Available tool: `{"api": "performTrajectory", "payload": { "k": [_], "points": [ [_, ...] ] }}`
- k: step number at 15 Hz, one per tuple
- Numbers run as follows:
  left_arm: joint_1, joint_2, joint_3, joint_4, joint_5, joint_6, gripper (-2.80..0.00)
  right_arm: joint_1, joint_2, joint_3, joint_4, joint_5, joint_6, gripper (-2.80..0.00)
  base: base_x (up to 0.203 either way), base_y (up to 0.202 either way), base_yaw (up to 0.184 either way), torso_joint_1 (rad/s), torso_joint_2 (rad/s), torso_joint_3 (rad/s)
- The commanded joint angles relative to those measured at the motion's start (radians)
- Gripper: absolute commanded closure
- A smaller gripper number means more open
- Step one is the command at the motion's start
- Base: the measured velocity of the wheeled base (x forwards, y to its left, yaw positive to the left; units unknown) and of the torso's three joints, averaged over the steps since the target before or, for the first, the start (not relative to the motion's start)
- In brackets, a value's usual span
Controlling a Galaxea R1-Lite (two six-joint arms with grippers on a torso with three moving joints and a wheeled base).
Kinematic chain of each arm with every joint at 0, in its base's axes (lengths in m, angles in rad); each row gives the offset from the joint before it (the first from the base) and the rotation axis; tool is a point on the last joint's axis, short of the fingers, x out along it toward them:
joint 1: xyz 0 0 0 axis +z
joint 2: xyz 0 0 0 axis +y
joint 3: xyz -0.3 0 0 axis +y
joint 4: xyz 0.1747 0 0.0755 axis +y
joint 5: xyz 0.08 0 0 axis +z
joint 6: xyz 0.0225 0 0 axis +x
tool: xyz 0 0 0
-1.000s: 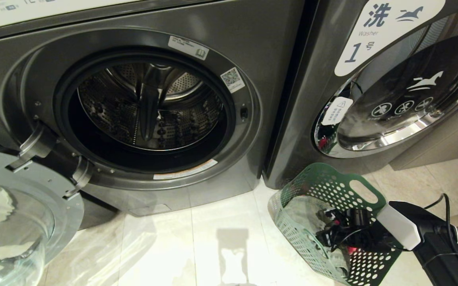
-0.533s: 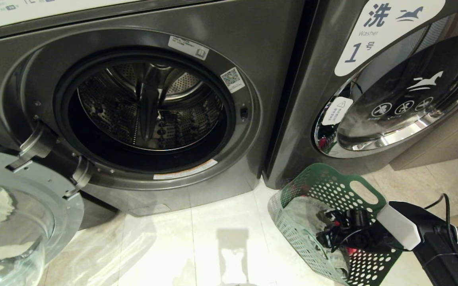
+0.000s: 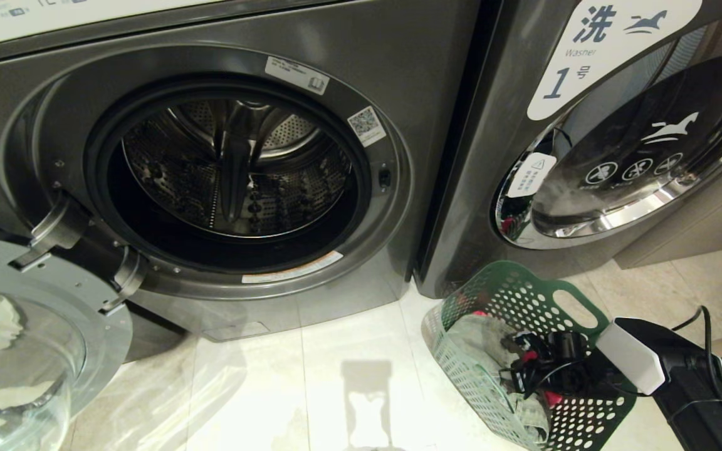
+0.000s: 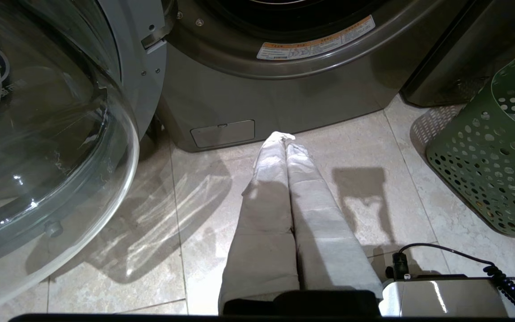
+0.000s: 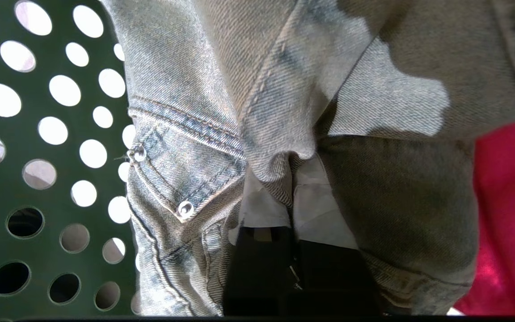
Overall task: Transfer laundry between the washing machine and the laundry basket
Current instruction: Pick a cloth and place it into the basket
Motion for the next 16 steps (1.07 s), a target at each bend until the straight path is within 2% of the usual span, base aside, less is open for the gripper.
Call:
{"api": "performTrajectory", "payload": {
  "k": [1,5,9,14,16],
  "points": [
    [0.000,0.001,0.000,0.000,0.001,0.000,0.00,0.000,0.001,0.000,-0.006,0.003,-0.004,0.00,0.000,0.000,0.000,0.000,0.00,0.000],
    [0.000,0.000,0.000,0.000,0.000,0.000,0.00,0.001,-0.011,-0.010,-0.016,0.003,-0.015,0.00,0.000,0.000,0.000,0.000,0.00,0.000],
    [0.000,0.000,0.000,0.000,0.000,0.000,0.00,-0.003,-0.137,0.025,-0.009,0.003,-0.013,0.00,0.000,0.000,0.000,0.000,0.00,0.000],
    [0.000,0.002,0.000,0.000,0.000,0.000,0.00,-0.013,-0.356,0.196,-0.011,0.004,-0.014,0.00,0.000,0.000,0.000,0.000,0.00,0.000],
    [0.000,0.000,0.000,0.000,0.000,0.000,0.00,-0.008,-0.462,0.308,-0.015,0.005,-0.016,0.00,0.000,0.000,0.000,0.000,0.00,0.000]
  ]
}}
